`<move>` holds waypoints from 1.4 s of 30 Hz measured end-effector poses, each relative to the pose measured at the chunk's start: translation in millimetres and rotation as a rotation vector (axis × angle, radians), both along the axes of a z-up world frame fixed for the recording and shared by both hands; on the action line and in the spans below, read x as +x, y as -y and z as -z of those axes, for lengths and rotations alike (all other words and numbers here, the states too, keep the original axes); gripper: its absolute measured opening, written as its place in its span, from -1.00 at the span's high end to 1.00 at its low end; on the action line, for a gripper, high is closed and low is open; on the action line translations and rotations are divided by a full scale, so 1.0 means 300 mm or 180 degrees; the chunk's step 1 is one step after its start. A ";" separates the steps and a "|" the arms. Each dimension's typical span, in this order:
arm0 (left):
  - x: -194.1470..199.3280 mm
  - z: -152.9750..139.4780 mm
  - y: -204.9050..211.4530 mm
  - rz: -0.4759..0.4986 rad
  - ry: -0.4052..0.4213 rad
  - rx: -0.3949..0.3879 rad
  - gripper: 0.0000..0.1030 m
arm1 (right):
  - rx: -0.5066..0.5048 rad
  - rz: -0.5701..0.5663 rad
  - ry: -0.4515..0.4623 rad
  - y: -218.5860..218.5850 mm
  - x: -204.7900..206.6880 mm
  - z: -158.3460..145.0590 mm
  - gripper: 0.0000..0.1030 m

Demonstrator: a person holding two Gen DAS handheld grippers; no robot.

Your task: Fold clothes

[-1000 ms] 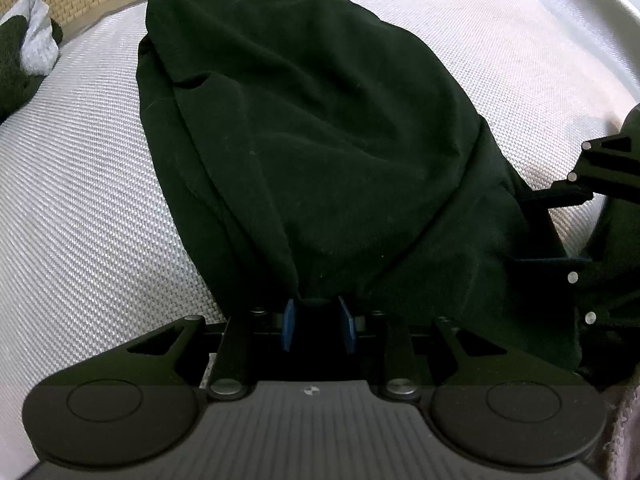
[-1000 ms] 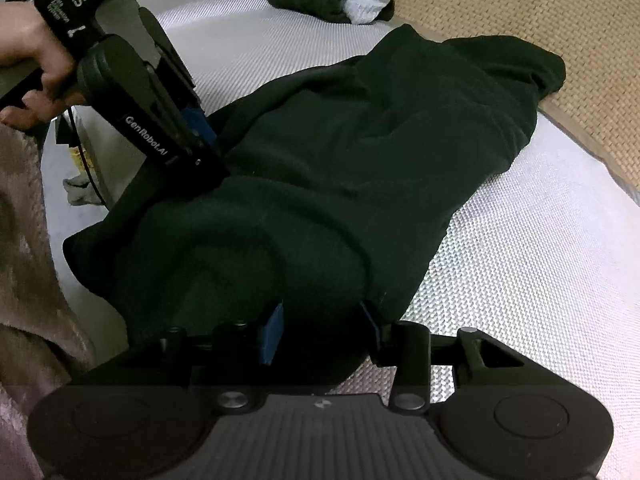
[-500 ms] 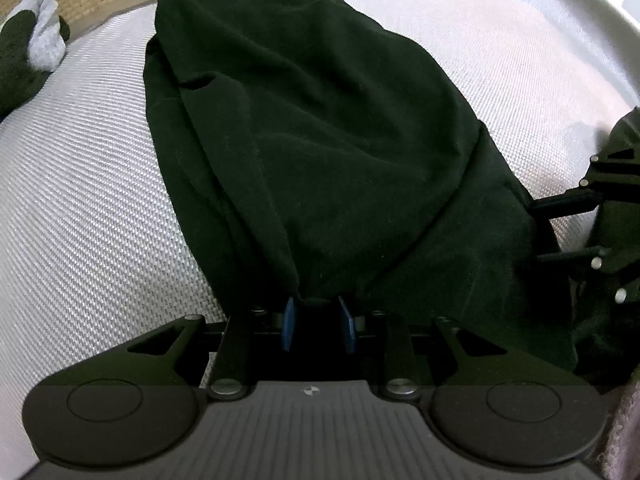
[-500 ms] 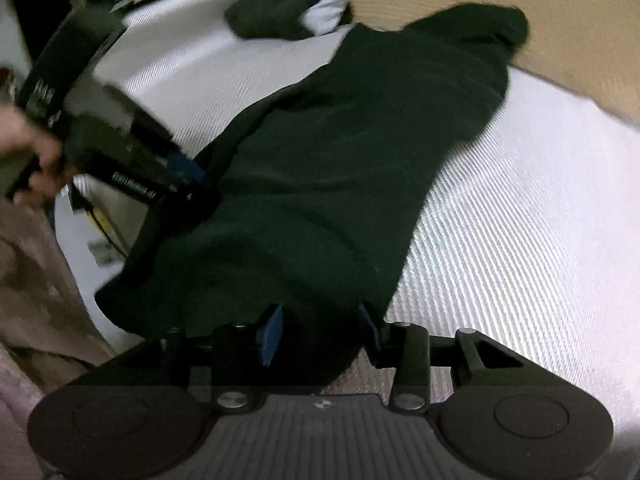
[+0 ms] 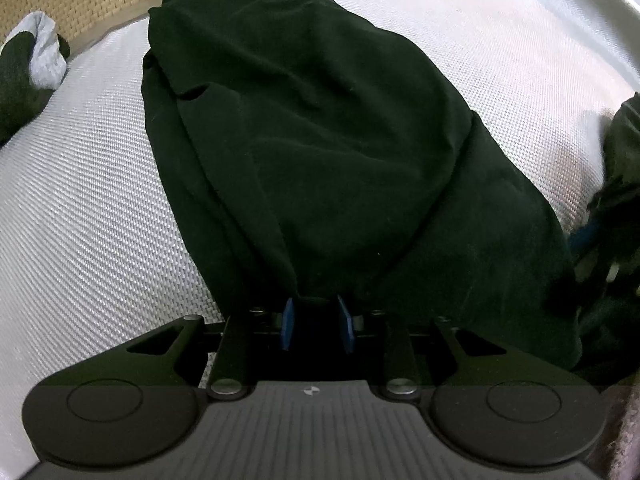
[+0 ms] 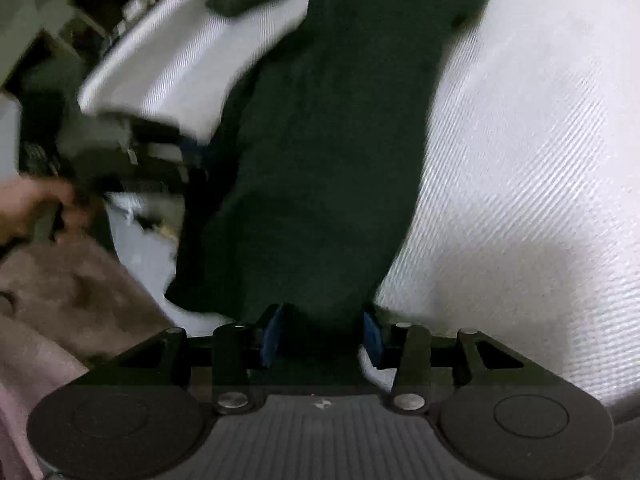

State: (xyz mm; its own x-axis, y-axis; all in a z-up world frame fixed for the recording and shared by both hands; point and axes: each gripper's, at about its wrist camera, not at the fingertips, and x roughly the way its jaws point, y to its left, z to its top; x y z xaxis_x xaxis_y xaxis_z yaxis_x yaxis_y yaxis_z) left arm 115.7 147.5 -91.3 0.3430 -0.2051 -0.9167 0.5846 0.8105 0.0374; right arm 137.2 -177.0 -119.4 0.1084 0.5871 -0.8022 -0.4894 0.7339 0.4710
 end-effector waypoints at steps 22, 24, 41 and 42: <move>0.000 0.014 0.094 0.0391 0.0190 0.0106 -0.08 | 0.1360 0.0192 -0.0210 -0.066 0.120 -0.040 0.73; -0.014 -0.023 0.096 0.0552 0.0358 0.0087 -0.18 | 0.1470 0.0262 -0.0167 -0.062 0.146 -0.069 0.73; 0.037 0.052 0.140 0.1040 0.0785 0.0742 -0.70 | 0.2259 0.1123 -0.0327 0.075 0.426 -0.145 0.74; 0.033 0.066 0.156 0.1105 0.0790 0.0834 -0.70 | 0.2305 0.1209 -0.0369 0.080 0.450 -0.140 0.73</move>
